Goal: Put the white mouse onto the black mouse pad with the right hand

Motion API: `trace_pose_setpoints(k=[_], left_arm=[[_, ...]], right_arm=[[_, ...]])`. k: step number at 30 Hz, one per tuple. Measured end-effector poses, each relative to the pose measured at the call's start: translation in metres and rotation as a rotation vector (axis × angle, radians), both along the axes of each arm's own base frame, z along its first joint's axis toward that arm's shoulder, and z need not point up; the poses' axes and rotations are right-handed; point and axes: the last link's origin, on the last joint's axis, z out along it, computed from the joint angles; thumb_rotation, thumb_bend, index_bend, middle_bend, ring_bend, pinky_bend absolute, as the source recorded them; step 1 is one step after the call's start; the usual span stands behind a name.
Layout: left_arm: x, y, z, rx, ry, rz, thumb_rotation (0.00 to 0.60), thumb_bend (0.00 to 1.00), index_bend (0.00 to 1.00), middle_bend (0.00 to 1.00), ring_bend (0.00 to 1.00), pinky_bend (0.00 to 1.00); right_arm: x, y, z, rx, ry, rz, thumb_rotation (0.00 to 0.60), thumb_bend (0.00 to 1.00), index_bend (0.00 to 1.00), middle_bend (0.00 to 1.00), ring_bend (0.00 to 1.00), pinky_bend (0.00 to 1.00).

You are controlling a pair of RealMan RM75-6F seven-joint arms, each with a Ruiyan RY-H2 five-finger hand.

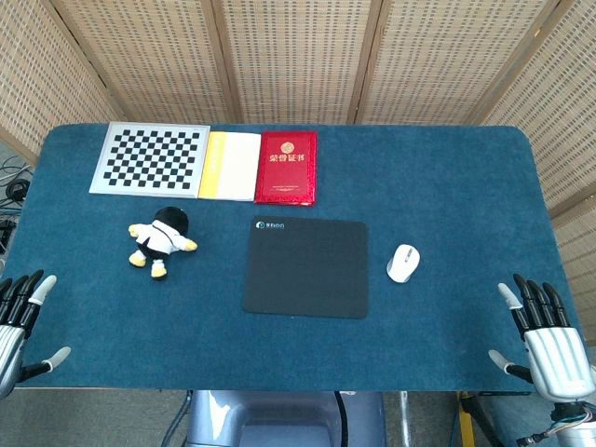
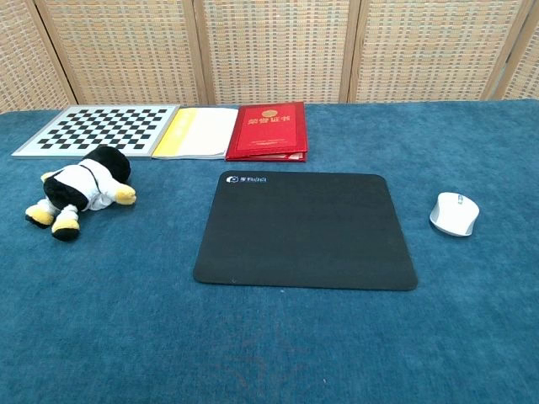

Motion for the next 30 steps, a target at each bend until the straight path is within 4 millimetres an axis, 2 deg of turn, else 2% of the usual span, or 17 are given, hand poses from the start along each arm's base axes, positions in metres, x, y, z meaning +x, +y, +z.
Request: trace_pose_setpoints(k=[8,10,12,13,16,17,18,19,20,23,30], left_arm=[[0.0,0.001,0.0,0.001,0.001,0.002,0.6,0.0,0.0,0.0,0.0,0.0],[0.0,0.001,0.0,0.001,0.0,0.005,0.6,0.0,0.0,0.0,0.0,0.0],[0.0,0.002,0.0,0.0,-0.004,0.007,0.6,0.0,0.0,0.0,0.0,0.0],[0.0,0.002,0.0,0.0,-0.004,0.009,0.6,0.0,0.0,0.0,0.0,0.0],[-0.001,0.004,-0.001,0.0,0.0,0.017,0.6,0.0,0.0,0.0,0.0,0.0],[-0.001,0.005,-0.001,-0.002,0.0,0.022,0.6,0.0,0.0,0.0,0.0,0.0],[-0.001,0.006,-0.001,-0.002,0.001,0.026,0.6,0.0,0.0,0.0,0.0,0.0],[-0.002,0.007,-0.002,-0.001,0.001,0.031,0.6,0.0,0.0,0.0,0.0,0.0],[-0.002,0.008,-0.002,-0.001,0.002,0.035,0.6,0.0,0.0,0.0,0.0,0.0],[-0.002,0.013,-0.003,-0.004,0.01,0.043,0.6,0.0,0.0,0.0,0.0,0.0],[-0.003,0.02,-0.006,-0.007,0.02,0.068,0.6,0.0,0.0,0.0,0.0,0.0]], right_arm=[[-0.001,0.0,-0.002,0.007,0.005,-0.005,0.6,0.0,0.0,0.0,0.0,0.0],[-0.002,-0.001,-0.003,0.012,0.005,-0.012,0.6,0.05,0.0,0.0,0.0,0.0],[-0.002,-0.003,-0.003,0.018,0.003,-0.018,0.6,0.16,0.0,0.0,0.0,0.0],[-0.002,-0.004,-0.004,0.021,0.0,-0.022,0.6,0.25,0.0,0.0,0.0,0.0],[-0.001,-0.014,-0.006,0.042,-0.002,-0.02,0.6,0.62,0.02,0.0,0.0,0.0],[0.0,-0.019,-0.007,0.049,0.0,-0.013,0.6,0.79,0.05,0.01,0.0,0.0],[0.001,-0.024,-0.009,0.057,0.003,-0.005,0.6,0.91,0.09,0.02,0.0,0.0],[0.003,-0.031,-0.011,0.066,0.007,0.008,0.6,0.97,0.12,0.03,0.0,0.0],[0.005,-0.037,-0.012,0.073,0.01,0.017,0.6,1.0,0.16,0.05,0.0,0.0],[0.011,-0.055,-0.019,0.119,0.011,0.051,0.6,1.0,0.22,0.07,0.0,0.0],[0.027,-0.111,-0.05,0.344,-0.041,0.076,0.6,1.0,0.27,0.13,0.0,0.0]])
